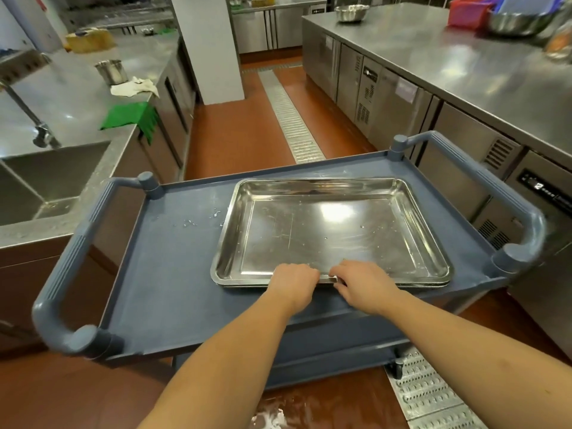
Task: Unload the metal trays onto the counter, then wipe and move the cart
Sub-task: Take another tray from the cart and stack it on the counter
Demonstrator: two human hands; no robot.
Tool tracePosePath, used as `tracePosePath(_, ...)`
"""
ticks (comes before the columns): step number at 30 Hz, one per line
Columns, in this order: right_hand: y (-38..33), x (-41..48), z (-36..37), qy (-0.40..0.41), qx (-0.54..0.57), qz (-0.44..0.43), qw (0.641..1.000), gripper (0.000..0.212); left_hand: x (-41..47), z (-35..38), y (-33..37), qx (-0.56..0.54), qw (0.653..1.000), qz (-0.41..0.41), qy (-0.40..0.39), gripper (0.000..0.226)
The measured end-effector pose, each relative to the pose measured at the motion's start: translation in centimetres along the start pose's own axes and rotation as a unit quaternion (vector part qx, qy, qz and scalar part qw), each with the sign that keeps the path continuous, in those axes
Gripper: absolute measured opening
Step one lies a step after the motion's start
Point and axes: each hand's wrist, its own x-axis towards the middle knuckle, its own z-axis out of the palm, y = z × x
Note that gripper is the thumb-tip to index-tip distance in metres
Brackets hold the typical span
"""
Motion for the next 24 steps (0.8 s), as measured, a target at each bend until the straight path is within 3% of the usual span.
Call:
tracePosePath(7, -0.1, -0.3, -0.3, 0.084, 0.065, 0.069, 0.992, 0.013, 0.1, -1.0, 1.2, -0.002, 0.995, 0.039, 0.088, 0.010)
tracePosePath(11, 0.4, -0.6, -1.6, 0.087, 0.038, 0.067, 0.993, 0.015, -0.2, -1.7, 0.8, -0.102, 0.985, 0.045, 0.130, 0.026)
tracePosePath(13, 0.5, -0.9, -1.7, 0.105, 0.020, 0.073, 0.992, 0.016, -0.8, -1.9, -0.2, -0.180, 0.975, 0.001, 0.130, 0.035)
tracePosePath(16, 0.2, -1.3, -1.2, 0.137, 0.020, 0.114, 0.984, 0.018, -2.4, -1.4, -3.4, -0.130, 0.972, -0.112, 0.163, 0.030)
tracePosePath(18, -0.1, -1.8, -1.0, 0.162, 0.024, 0.138, 0.977, 0.020, -3.6, -0.9, -6.0, -0.125, 0.957, -0.204, 0.161, 0.039)
tracePosePath(20, -0.4, -2.1, -1.2, 0.172, 0.001, 0.150, 0.974, 0.021, -4.3, -1.1, -7.9, -0.275, 0.899, -0.313, 0.132, 0.053)
tracePosePath(21, -0.4, -2.2, -1.3, 0.175, -0.005, 0.157, 0.972, 0.021, -4.2, -1.1, -8.6, -0.385, 0.841, -0.362, 0.114, 0.054)
tracePosePath(22, -0.5, -2.3, -1.5, 0.183, -0.004, 0.167, 0.969, 0.021, -3.8, -1.1, -9.1, -0.479, 0.780, -0.391, 0.095, 0.048)
tracePosePath(24, -0.8, -2.6, -1.4, 0.209, 0.014, 0.192, 0.959, 0.019, -3.5, -1.0, -9.8, -0.581, 0.701, -0.409, 0.069, 0.031)
